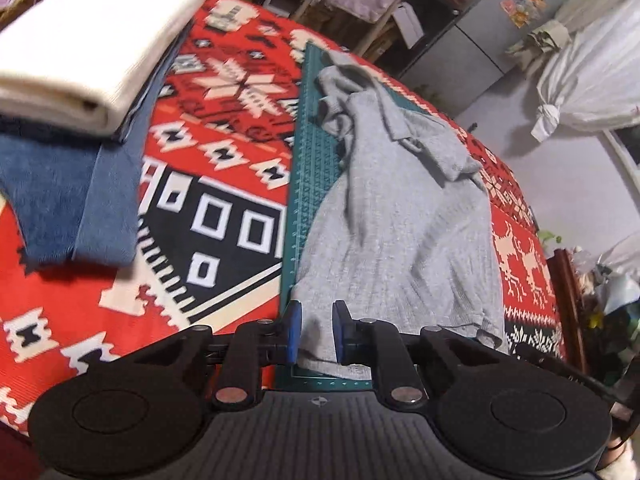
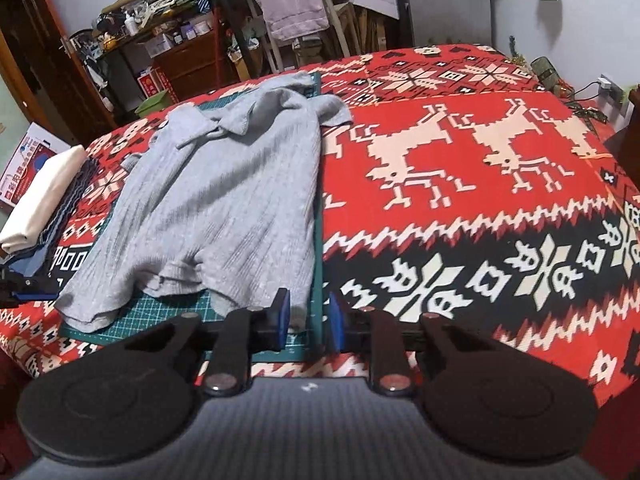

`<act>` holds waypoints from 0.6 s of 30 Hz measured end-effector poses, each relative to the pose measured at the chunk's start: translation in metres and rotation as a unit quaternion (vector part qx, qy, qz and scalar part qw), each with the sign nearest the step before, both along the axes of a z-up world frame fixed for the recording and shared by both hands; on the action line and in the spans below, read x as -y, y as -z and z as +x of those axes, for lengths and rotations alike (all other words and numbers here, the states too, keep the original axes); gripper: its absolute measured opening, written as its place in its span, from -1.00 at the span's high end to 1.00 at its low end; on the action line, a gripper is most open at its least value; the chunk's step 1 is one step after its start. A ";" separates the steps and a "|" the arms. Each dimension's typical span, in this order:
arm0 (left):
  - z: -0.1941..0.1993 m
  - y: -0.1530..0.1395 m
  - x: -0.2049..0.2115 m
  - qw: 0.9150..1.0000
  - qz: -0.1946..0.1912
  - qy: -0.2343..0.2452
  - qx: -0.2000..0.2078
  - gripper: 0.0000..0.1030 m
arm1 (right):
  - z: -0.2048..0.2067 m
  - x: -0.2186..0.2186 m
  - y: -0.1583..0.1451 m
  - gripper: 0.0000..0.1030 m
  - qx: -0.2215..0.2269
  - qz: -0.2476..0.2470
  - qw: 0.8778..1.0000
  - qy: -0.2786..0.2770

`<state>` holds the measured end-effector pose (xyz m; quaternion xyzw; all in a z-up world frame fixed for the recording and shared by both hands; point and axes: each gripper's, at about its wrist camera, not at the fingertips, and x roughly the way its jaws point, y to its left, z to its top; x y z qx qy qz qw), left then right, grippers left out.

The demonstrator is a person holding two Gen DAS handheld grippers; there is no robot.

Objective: Fold clothes
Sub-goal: 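Lay the shirt flat on the mat with both grippers and smooth it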

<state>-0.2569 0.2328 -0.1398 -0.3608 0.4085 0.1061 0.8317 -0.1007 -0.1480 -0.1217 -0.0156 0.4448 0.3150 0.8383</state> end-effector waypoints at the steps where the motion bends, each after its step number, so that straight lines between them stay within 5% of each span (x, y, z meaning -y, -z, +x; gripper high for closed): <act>1: 0.000 0.001 -0.001 1.000 -0.003 0.000 -0.001 0.71 | 0.000 -0.003 0.002 0.51 -0.003 -0.003 1.000 -0.004; 9: 0.009 0.010 0.011 0.999 0.025 0.034 -0.012 0.72 | -0.001 -0.020 0.010 0.55 0.012 -0.045 0.999 -0.026; 10: 0.011 0.009 0.014 0.998 0.037 0.037 -0.017 0.89 | -0.002 -0.021 0.010 0.62 0.016 -0.050 0.998 -0.028; 11: 0.012 0.009 0.015 0.998 0.048 0.037 -0.023 0.93 | -0.003 -0.020 0.009 1.00 0.018 -0.051 0.998 -0.030; 18: 0.001 -0.011 0.017 0.998 0.058 0.030 -0.021 0.94 | 0.003 0.004 -0.013 0.98 0.034 -0.059 0.998 -0.010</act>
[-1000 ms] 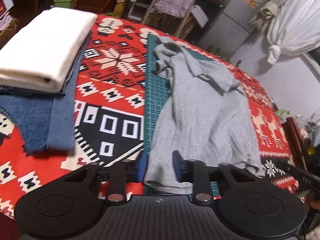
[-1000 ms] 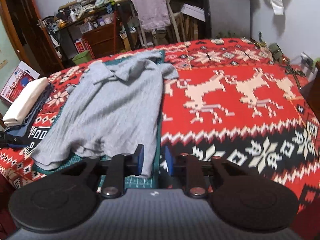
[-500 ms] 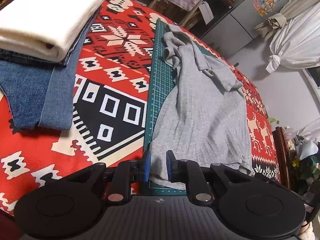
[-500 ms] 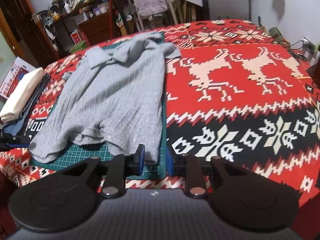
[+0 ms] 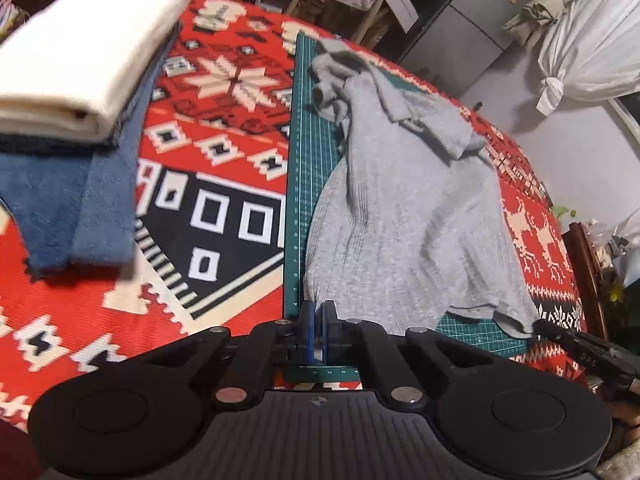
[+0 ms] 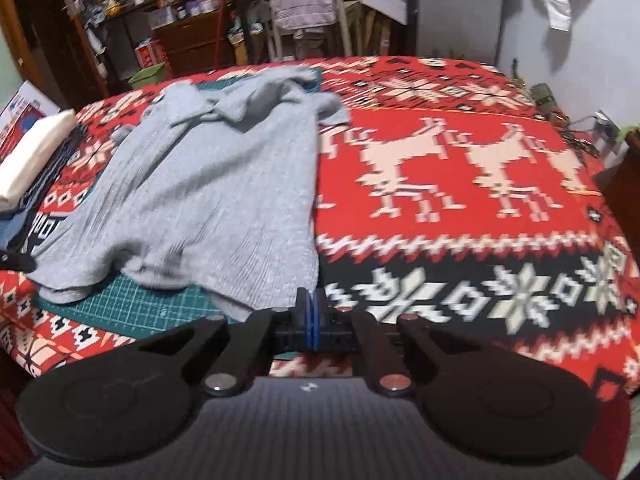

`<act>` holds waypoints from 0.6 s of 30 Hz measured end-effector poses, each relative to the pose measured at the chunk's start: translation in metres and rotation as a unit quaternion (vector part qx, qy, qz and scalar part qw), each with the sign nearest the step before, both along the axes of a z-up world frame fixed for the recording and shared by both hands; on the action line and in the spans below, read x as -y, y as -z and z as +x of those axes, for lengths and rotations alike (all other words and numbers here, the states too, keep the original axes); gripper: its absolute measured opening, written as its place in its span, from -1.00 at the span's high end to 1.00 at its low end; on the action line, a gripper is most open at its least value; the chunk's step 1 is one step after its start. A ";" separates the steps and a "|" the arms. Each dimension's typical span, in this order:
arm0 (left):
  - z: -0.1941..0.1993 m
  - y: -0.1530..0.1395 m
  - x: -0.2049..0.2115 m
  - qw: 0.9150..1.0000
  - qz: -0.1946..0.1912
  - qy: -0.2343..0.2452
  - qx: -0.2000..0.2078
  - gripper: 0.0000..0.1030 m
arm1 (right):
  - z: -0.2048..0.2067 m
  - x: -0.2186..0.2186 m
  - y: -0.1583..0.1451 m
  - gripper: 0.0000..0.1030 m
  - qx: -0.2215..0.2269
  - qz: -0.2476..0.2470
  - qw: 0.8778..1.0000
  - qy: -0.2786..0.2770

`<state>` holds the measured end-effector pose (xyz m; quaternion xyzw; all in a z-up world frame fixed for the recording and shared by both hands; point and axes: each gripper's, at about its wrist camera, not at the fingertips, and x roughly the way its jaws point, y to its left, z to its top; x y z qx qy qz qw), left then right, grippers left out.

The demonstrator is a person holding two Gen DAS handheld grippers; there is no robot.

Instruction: Fold clothes

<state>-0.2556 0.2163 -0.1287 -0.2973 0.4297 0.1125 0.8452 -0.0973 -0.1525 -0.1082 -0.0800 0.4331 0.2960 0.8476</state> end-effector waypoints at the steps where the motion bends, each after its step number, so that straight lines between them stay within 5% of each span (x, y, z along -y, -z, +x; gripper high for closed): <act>1: -0.002 -0.004 0.001 1.000 0.001 0.001 0.001 0.94 | 0.001 0.006 -0.004 0.98 0.002 0.000 1.000 0.005; 12: -0.030 -0.039 0.002 0.998 -0.049 -0.021 0.036 0.94 | 0.000 0.071 -0.036 0.98 -0.002 0.043 0.996 0.078; 18: -0.037 -0.023 -0.007 0.996 -0.068 -0.051 0.005 0.94 | 0.000 0.079 -0.029 0.98 -0.011 0.043 0.995 0.094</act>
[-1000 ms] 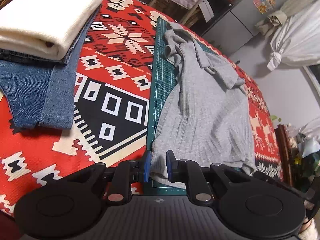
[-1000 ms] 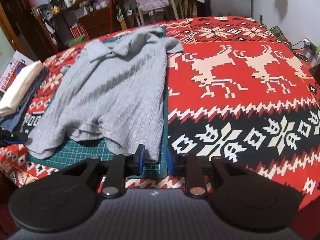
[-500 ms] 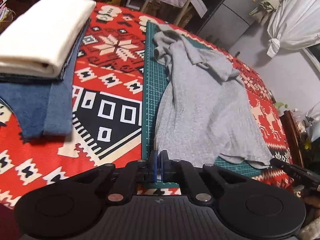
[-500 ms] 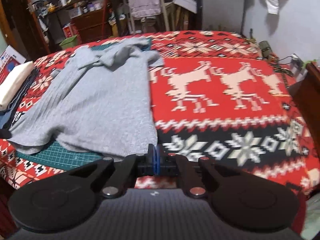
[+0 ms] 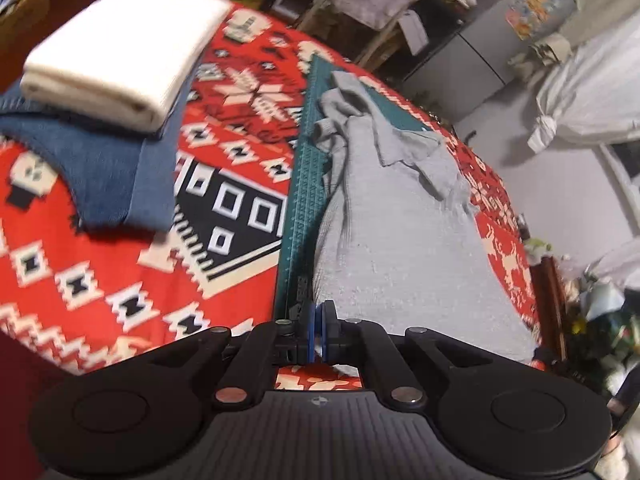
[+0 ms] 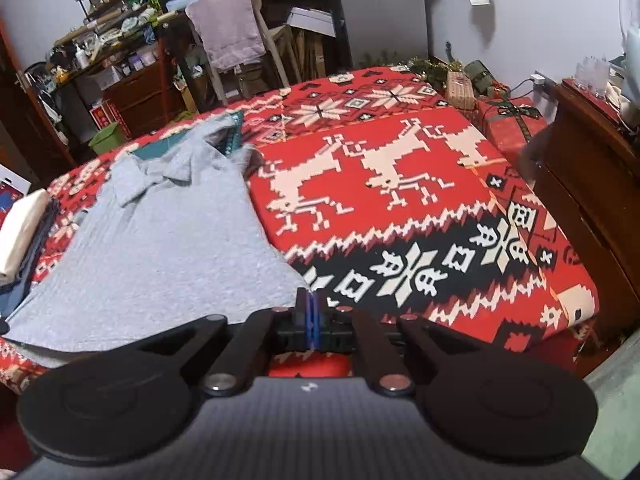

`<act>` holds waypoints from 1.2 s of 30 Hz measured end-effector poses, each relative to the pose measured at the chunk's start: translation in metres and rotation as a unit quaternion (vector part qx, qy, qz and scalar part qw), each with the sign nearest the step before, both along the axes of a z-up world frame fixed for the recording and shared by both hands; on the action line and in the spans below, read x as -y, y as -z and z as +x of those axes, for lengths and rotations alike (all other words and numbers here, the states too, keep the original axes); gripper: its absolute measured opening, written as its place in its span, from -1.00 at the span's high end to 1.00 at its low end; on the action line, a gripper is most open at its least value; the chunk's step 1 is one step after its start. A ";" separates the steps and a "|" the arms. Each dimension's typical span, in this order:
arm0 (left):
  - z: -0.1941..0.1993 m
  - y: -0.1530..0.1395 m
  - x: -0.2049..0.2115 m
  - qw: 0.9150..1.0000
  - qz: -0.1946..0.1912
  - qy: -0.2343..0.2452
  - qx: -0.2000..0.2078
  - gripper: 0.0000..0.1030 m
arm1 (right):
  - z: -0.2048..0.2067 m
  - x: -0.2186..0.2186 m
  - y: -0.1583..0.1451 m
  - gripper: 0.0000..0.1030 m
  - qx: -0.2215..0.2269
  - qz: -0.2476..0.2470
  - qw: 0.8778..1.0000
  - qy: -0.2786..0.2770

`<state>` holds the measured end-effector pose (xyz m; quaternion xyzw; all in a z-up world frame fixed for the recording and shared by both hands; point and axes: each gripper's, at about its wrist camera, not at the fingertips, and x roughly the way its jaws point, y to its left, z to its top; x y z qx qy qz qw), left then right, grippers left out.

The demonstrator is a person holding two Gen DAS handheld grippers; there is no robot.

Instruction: Fold clothes

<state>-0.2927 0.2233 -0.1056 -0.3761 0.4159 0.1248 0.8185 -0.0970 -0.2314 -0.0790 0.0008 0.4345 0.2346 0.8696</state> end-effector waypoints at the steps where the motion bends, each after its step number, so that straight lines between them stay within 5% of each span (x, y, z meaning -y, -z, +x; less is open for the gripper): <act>1: 0.001 0.004 0.001 1.000 0.009 -0.001 -0.011 0.94 | 0.000 -0.001 0.004 0.98 -0.003 -0.002 1.000 0.000; 4: 0.002 0.010 0.002 1.000 0.017 -0.005 -0.024 0.94 | -0.002 -0.007 0.005 0.98 -0.011 0.009 1.000 -0.001; 8: -0.001 -0.013 0.000 0.999 -0.025 -0.003 0.034 0.94 | -0.004 -0.009 -0.024 0.98 0.008 0.035 0.999 -0.015; 12: -0.007 -0.035 -0.001 0.999 -0.022 0.002 0.050 0.94 | -0.005 -0.002 -0.042 0.98 0.008 0.042 0.999 -0.017; 19: 0.004 0.016 -0.003 0.999 0.018 -0.014 -0.036 0.94 | 0.013 -0.013 0.012 0.97 -0.039 0.014 0.999 -0.006; 24: 0.007 0.025 -0.002 0.998 0.034 0.001 -0.053 0.87 | 0.016 -0.023 0.031 0.95 -0.047 -0.002 0.999 -0.014; 27: 0.004 0.021 0.000 0.997 0.050 0.000 -0.059 0.75 | 0.015 -0.022 0.031 0.81 -0.053 -0.004 0.998 -0.021; 30: 0.001 0.020 -0.003 0.998 0.036 -0.010 -0.053 0.38 | 0.012 -0.020 0.026 0.65 -0.047 -0.006 0.999 -0.027; 32: 0.000 0.018 -0.005 0.998 0.032 -0.013 -0.044 0.38 | 0.012 -0.018 0.021 0.44 -0.041 -0.009 0.999 -0.027; 36: 0.005 0.011 -0.006 0.998 0.046 -0.012 -0.031 0.34 | 0.019 -0.018 0.011 0.40 -0.027 -0.006 0.999 -0.028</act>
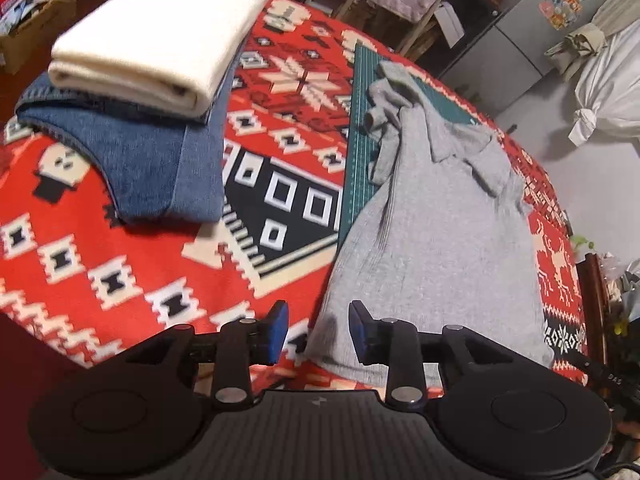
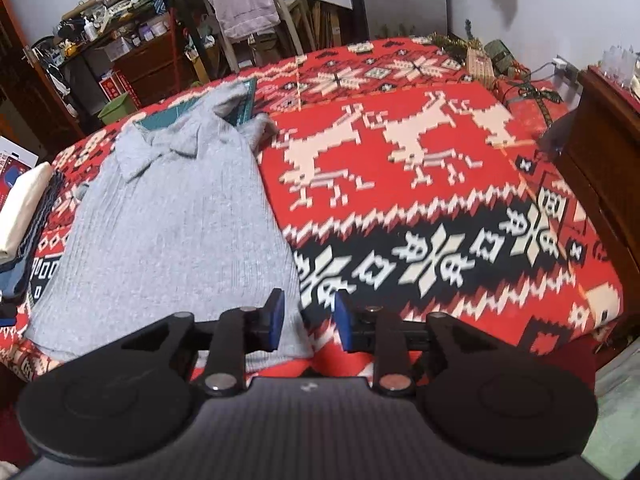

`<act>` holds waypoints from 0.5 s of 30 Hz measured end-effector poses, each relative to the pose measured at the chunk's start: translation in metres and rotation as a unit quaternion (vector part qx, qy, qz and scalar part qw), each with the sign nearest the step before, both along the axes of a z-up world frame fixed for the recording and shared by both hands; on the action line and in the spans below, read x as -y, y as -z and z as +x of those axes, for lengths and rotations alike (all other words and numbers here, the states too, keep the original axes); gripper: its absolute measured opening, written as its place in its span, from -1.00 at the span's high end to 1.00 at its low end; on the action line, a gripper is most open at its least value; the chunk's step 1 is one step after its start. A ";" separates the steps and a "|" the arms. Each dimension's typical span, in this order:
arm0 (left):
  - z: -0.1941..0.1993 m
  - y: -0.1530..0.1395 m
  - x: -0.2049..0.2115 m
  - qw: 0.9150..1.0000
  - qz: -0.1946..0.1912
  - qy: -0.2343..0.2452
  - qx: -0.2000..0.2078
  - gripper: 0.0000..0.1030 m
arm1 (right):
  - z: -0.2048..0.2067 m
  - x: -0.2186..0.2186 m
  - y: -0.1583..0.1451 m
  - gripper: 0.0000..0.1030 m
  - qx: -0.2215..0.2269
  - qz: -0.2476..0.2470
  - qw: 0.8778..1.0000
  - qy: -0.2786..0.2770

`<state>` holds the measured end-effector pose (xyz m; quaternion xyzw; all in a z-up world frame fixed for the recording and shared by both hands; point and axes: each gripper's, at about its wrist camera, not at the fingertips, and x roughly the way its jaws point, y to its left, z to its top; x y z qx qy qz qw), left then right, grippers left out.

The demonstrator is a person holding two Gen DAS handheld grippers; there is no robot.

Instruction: Fold clothes

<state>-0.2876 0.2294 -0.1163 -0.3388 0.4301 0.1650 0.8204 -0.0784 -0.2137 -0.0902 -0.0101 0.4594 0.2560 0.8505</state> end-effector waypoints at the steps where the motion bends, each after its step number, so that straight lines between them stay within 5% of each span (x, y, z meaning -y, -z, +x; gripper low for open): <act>1: 0.003 -0.001 -0.002 1.000 0.000 0.001 0.005 0.34 | 0.004 -0.002 -0.002 0.40 0.005 0.001 1.000 -0.002; 11: 0.070 -0.018 -0.034 0.996 0.079 0.021 0.035 0.34 | 0.084 -0.059 -0.006 0.37 0.051 0.011 0.998 -0.041; 15: 0.100 -0.021 -0.054 0.996 0.082 0.020 0.036 0.34 | 0.123 -0.091 0.003 0.32 0.066 0.007 0.995 -0.070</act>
